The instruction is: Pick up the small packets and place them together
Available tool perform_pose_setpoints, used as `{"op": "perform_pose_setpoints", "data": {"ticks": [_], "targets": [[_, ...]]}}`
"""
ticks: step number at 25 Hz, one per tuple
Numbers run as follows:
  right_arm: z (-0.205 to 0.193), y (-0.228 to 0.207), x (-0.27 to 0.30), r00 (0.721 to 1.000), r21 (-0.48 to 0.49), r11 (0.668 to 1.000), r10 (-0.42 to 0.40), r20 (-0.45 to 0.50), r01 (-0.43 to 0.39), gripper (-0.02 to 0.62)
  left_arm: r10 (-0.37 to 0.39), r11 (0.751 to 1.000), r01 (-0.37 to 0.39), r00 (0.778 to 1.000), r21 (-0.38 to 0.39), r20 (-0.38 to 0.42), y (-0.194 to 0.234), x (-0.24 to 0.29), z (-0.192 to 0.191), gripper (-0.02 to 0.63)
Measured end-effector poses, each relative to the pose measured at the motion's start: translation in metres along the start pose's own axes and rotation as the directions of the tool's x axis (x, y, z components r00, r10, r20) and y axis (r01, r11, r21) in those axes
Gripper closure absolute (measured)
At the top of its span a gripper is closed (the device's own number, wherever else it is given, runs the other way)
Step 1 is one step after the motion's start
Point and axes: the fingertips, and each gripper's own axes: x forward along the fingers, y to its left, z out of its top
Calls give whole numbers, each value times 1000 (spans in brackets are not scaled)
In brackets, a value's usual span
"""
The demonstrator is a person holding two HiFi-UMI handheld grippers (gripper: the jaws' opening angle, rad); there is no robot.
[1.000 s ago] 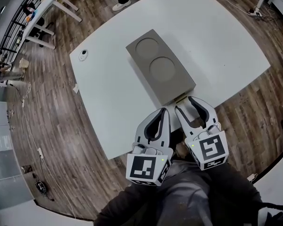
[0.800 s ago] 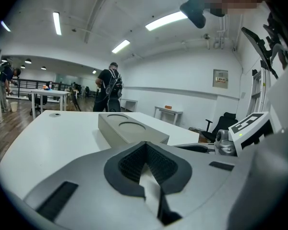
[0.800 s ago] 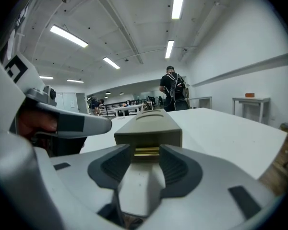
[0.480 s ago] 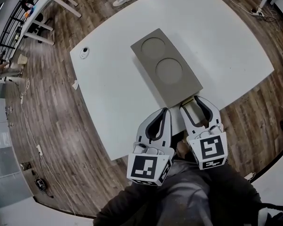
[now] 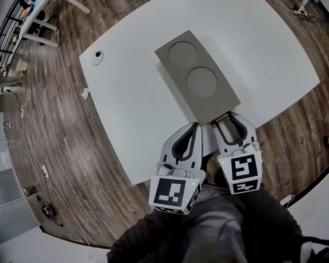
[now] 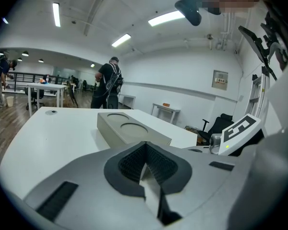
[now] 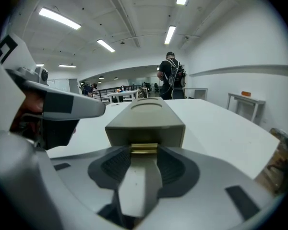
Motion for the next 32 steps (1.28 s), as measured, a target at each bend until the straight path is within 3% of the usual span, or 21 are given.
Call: {"op": "perform_pose_setpoints", "data": {"ticks": [8, 32], "targets": [[-9, 2, -12, 1000, 5, 1000, -3, 24, 3, 419, -4, 1000, 4, 1000, 8, -11, -7, -4, -9, 611], [-65, 6, -95, 999, 1, 1000, 25, 39, -25, 419, -61, 997, 62, 998, 48, -26, -98, -36, -44, 611]]}}
